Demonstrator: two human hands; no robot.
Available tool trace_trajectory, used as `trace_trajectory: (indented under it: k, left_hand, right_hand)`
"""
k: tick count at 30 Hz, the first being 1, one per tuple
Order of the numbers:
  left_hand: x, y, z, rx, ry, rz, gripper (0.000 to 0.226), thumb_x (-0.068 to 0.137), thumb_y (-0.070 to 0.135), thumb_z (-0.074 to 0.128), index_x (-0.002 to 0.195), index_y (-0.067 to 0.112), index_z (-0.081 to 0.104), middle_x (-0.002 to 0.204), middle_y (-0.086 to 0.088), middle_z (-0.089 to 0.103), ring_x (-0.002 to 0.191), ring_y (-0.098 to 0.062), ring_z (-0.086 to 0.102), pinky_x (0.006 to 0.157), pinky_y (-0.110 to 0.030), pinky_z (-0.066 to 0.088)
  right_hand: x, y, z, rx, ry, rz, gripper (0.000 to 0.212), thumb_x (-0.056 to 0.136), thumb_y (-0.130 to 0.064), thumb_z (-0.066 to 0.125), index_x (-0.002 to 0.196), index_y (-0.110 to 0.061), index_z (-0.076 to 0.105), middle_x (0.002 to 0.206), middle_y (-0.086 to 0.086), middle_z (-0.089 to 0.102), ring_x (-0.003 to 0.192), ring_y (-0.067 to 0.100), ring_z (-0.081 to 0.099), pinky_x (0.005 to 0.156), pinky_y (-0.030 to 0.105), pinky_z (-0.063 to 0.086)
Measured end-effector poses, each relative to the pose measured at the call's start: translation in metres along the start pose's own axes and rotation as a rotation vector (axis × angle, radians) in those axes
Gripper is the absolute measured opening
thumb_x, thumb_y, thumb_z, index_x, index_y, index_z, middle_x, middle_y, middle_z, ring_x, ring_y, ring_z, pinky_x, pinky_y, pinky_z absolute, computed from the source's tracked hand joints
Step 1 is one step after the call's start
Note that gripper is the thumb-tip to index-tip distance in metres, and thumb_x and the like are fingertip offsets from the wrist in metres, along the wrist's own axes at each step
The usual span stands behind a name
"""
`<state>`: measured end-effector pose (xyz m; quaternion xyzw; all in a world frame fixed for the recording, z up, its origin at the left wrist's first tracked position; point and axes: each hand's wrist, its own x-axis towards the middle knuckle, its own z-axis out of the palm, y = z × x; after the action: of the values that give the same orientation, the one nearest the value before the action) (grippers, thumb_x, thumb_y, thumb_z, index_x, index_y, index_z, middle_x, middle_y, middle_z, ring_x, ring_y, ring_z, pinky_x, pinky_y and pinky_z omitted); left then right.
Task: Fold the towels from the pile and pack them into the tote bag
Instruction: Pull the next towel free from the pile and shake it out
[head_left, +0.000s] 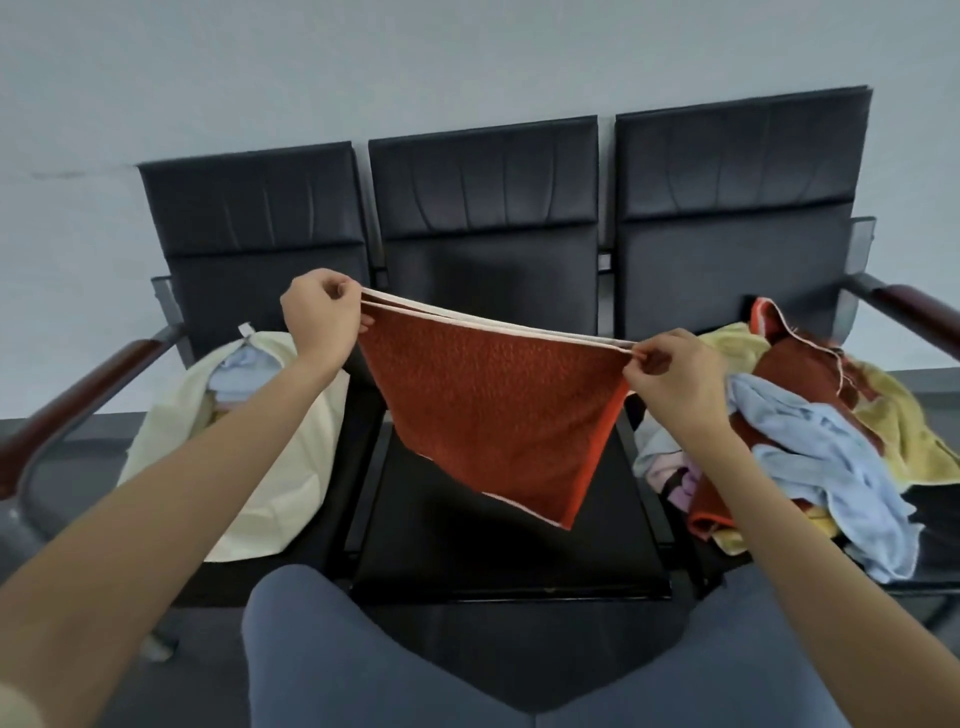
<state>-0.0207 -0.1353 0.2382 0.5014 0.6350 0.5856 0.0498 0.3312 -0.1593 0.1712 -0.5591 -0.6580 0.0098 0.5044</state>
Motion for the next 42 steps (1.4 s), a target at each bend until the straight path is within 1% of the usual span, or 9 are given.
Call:
trace_trajectory:
  k: [9, 12, 15, 22, 26, 31, 34, 36, 42]
  left_hand:
    - [0.002, -0.028, 0.014, 0.048, -0.108, -0.065, 0.02, 0.093, 0.006, 0.049, 0.081, 0.002, 0.064, 0.068, -0.012, 0.068, 0.053, -0.02, 0.07, 0.056, -0.038, 0.06]
    - [0.008, -0.039, 0.03, 0.116, -0.178, -0.094, 0.022, 0.096, 0.008, 0.044, 0.085, 0.003, 0.062, 0.071, -0.01, 0.068, 0.057, -0.02, 0.07, 0.063, -0.04, 0.061]
    - [0.024, -0.041, 0.046, 0.128, -0.244, -0.122, 0.024, 0.098, 0.01, 0.039, 0.09, 0.004, 0.06, 0.086, -0.015, 0.069, 0.069, -0.022, 0.07, 0.073, -0.041, 0.06]
    - [0.04, -0.029, 0.065, 0.118, -0.064, -0.002, 0.028, 0.098, 0.006, 0.033, 0.099, -0.001, 0.061, 0.099, -0.006, 0.064, 0.09, -0.013, 0.055, 0.072, -0.011, 0.035]
    - [0.013, -0.074, 0.061, 0.065, -0.076, -0.09, 0.028, 0.096, 0.009, 0.034, 0.094, 0.005, 0.061, 0.099, -0.007, 0.067, 0.09, -0.017, 0.06, 0.081, -0.028, 0.048]
    - [-0.067, -0.165, 0.049, 0.196, -0.387, -0.192, 0.026, 0.094, 0.002, 0.04, 0.086, 0.011, 0.064, 0.097, -0.004, 0.066, 0.091, -0.015, 0.059, 0.076, -0.019, 0.04]
    - [-0.111, -0.223, 0.04, 0.308, -0.636, -0.273, 0.028, 0.091, -0.004, 0.044, 0.081, 0.014, 0.064, 0.103, -0.012, 0.07, 0.094, -0.026, 0.065, 0.085, -0.034, 0.05]
    - [-0.135, -0.241, 0.031, 0.397, -0.76, -0.322, 0.026, 0.092, -0.004, 0.044, 0.088, 0.005, 0.068, 0.101, -0.012, 0.07, 0.091, -0.023, 0.063, 0.08, -0.029, 0.045]
    - [-0.162, -0.245, 0.02, 0.881, -1.174, -0.059, 0.012, 0.081, 0.01, 0.055, 0.082, 0.017, 0.065, 0.102, -0.005, 0.057, 0.099, -0.025, 0.055, 0.082, -0.034, 0.044]
  right_hand:
    - [0.007, 0.016, 0.016, 0.055, -0.137, 0.144, 0.013, 0.072, 0.0, 0.063, 0.083, -0.007, 0.067, 0.07, 0.002, 0.065, 0.059, 0.014, 0.058, 0.057, 0.013, 0.044]
    - [0.021, 0.024, 0.032, 0.02, -0.168, 0.174, 0.009, 0.071, -0.003, 0.061, 0.078, -0.008, 0.064, 0.072, 0.005, 0.066, 0.064, 0.021, 0.062, 0.062, 0.03, 0.05]
    - [0.049, 0.032, 0.043, 0.007, -0.164, 0.204, 0.009, 0.072, -0.003, 0.063, 0.08, -0.004, 0.063, 0.075, 0.008, 0.066, 0.072, 0.025, 0.064, 0.065, 0.029, 0.047]
    - [0.075, 0.02, 0.045, 0.212, -0.005, 0.137, 0.014, 0.078, 0.0, 0.06, 0.087, -0.011, 0.06, 0.084, 0.0, 0.066, 0.071, 0.003, 0.06, 0.069, 0.008, 0.045]
    - [0.033, 0.034, 0.056, 0.257, -0.054, 0.092, 0.016, 0.081, -0.001, 0.061, 0.09, -0.014, 0.059, 0.088, 0.0, 0.067, 0.077, 0.006, 0.062, 0.072, 0.016, 0.049]
    - [-0.06, 0.078, 0.091, 0.183, -0.243, 0.233, 0.017, 0.078, 0.003, 0.062, 0.088, -0.011, 0.058, 0.084, 0.006, 0.066, 0.074, 0.01, 0.059, 0.068, 0.023, 0.047]
    - [-0.112, 0.094, 0.103, 0.128, -0.436, 0.294, 0.024, 0.075, 0.009, 0.063, 0.08, -0.014, 0.055, 0.069, -0.004, 0.058, 0.066, -0.004, 0.056, 0.062, 0.006, 0.04]
    - [-0.137, 0.1, 0.107, 0.106, -0.539, 0.331, 0.026, 0.074, 0.009, 0.064, 0.076, -0.015, 0.054, 0.064, -0.005, 0.057, 0.061, -0.003, 0.055, 0.058, 0.004, 0.038]
    - [-0.164, 0.106, 0.109, 0.185, -0.602, 0.409, 0.028, 0.074, 0.01, 0.064, 0.083, -0.016, 0.061, 0.074, 0.001, 0.065, 0.069, 0.012, 0.06, 0.06, 0.01, 0.045]
